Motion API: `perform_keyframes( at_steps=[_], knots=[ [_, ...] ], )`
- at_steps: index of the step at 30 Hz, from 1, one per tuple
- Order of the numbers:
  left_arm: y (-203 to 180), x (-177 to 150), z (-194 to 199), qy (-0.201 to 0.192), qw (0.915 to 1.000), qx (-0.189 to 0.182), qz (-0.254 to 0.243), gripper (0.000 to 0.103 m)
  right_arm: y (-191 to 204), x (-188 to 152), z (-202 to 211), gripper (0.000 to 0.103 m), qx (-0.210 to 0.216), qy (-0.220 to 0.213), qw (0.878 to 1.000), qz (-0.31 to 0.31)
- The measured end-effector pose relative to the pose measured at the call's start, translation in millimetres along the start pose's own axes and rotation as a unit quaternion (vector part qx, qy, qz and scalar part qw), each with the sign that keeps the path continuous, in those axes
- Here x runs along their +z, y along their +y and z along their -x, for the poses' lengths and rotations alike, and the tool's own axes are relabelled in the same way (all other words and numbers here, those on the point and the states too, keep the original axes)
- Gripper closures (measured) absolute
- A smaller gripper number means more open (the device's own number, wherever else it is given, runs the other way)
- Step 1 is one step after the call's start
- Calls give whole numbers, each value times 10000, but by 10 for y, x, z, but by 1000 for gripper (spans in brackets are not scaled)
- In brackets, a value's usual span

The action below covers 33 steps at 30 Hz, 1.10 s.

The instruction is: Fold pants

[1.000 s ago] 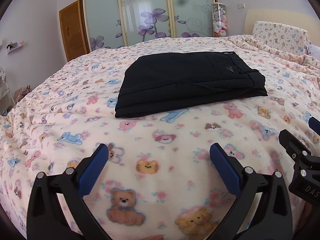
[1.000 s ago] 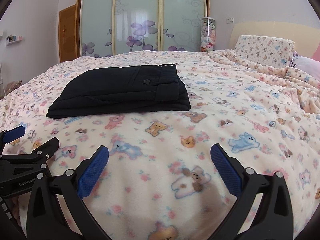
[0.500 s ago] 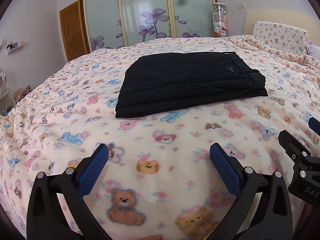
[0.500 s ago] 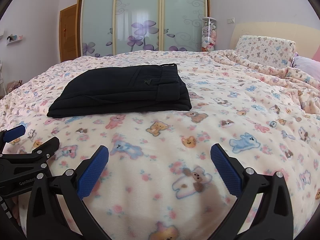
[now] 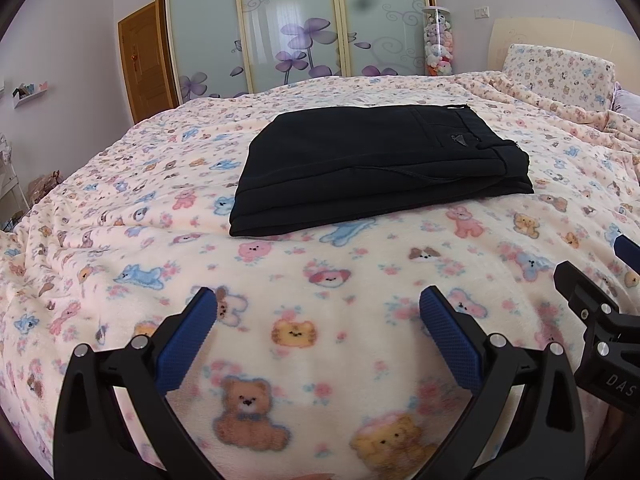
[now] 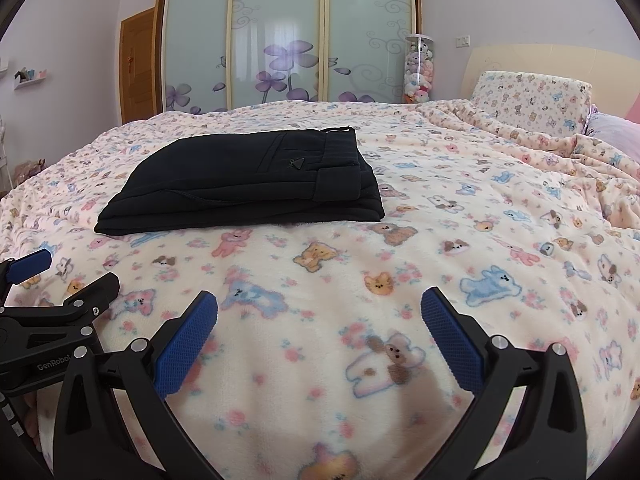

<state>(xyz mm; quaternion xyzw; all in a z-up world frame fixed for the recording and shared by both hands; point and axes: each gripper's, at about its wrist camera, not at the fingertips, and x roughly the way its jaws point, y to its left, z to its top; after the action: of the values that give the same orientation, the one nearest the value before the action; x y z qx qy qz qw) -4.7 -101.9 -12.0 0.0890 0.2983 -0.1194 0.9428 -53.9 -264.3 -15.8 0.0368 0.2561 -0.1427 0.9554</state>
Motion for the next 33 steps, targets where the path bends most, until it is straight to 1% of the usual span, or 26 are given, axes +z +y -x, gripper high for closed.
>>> perform_keyframes(
  at_steps=[24,33],
  knots=[
    [-17,0,8,-1,10000,2,-1,2,1,0,-1,1,2,1,10000,5],
    [-15,0,30,-68,10000,16,7,2,5,-2,2,1,-3,1,10000,2]
  ],
)
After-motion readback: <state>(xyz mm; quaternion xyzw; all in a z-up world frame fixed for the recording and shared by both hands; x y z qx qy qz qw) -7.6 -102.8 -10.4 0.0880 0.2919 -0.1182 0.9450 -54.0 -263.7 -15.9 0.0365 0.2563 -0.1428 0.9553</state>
